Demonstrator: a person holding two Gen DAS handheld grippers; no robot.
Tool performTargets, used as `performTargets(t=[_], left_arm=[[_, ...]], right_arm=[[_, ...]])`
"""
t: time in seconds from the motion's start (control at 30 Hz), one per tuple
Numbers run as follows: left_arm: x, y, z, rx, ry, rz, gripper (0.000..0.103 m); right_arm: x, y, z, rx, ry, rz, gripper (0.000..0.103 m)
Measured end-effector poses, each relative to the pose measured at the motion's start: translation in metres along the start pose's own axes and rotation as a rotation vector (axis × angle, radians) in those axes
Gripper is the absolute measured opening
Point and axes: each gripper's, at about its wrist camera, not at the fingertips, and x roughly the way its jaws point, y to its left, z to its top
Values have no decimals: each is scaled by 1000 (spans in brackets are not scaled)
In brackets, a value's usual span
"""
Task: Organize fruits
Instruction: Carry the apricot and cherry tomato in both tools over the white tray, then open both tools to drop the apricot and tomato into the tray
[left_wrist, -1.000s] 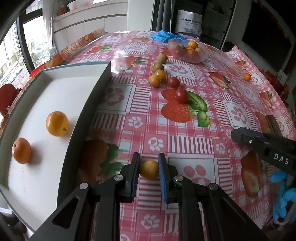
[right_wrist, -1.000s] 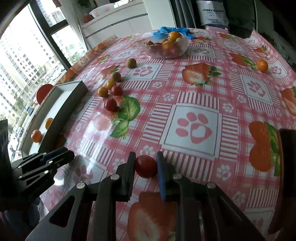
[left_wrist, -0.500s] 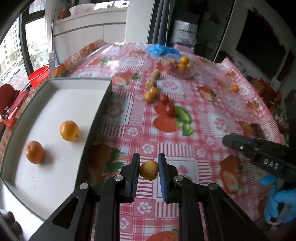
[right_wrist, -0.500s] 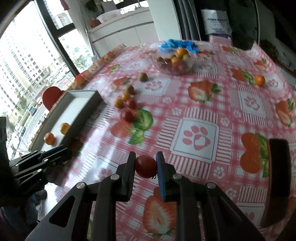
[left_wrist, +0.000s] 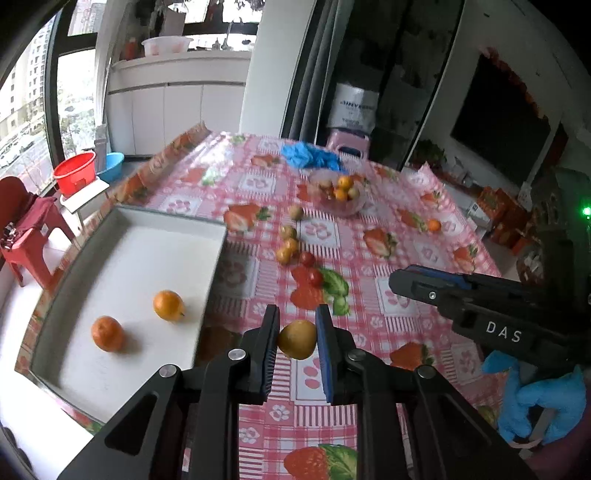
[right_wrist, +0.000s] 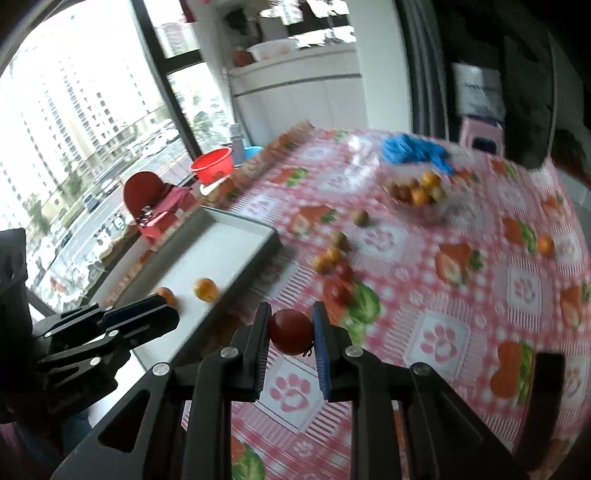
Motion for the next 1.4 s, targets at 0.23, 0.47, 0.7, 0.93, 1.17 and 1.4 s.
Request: performTargets(t=[0.23, 0.47, 0.7, 0.93, 1.17, 1.4], left_arm=[[-30, 27, 29, -32, -74, 39, 21], [-47, 60, 51, -83, -138, 104, 21], [-37, 117, 55, -178, -150, 218, 21], [12, 156, 30, -249, -37, 279, 21], [54, 168, 9, -258, 62, 311, 21], [75, 180, 2, -274, 104, 326, 21]], right_arm=[[-8, 34, 46, -40, -20, 106, 24], [4, 64, 86, -97, -12, 135, 24], [60, 86, 101, -113, 74, 160, 24], [151, 97, 76, -79, 239, 182, 24], [204, 99, 57, -56, 337, 182, 25], [229, 97, 52, -26, 378, 191, 26]])
